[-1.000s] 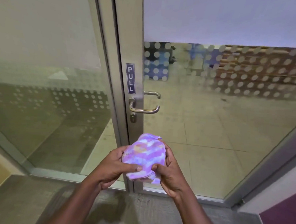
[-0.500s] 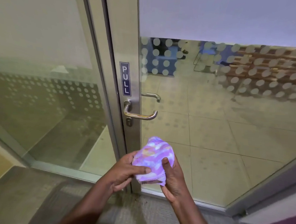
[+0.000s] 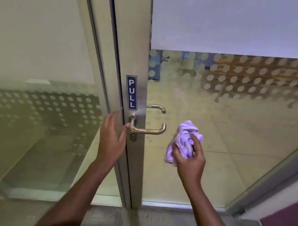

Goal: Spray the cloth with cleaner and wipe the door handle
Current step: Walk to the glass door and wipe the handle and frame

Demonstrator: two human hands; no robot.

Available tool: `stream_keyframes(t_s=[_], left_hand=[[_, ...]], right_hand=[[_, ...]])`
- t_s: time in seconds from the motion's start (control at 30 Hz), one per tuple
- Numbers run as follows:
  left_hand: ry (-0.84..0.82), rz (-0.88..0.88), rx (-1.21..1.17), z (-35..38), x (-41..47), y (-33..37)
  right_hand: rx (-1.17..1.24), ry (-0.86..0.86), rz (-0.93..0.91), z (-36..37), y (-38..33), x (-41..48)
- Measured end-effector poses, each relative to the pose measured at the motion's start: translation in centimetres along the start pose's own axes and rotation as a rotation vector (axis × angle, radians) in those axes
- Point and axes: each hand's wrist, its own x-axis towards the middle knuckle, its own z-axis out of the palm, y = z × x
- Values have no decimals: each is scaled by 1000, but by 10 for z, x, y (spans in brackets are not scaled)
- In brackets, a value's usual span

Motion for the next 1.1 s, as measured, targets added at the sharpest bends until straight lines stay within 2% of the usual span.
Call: stream_keyframes(t_s=[0.13, 0.3, 0.47, 0.63, 0.77, 0.93, 1.1], left_hand=[[43, 281, 100, -12, 35, -12], [35, 476, 179, -19, 73, -20], [105, 560, 267, -17, 103, -32], [134, 636, 302, -12, 124, -48], [158, 701, 384, -1, 138, -63], [294, 759, 526, 16, 151, -77], [382, 764, 535, 25, 151, -80]], right_hand=[[-241, -33, -273, 21, 0, 11], [-386, -136, -461, 40, 2, 24], [-463, -290, -458, 51, 10, 32], [-576, -355, -464, 64, 14, 39], [-637, -289, -493, 75, 12, 37], [-730, -117, -534, 97, 19, 26], [-801, 36, -522, 124, 23, 9]])
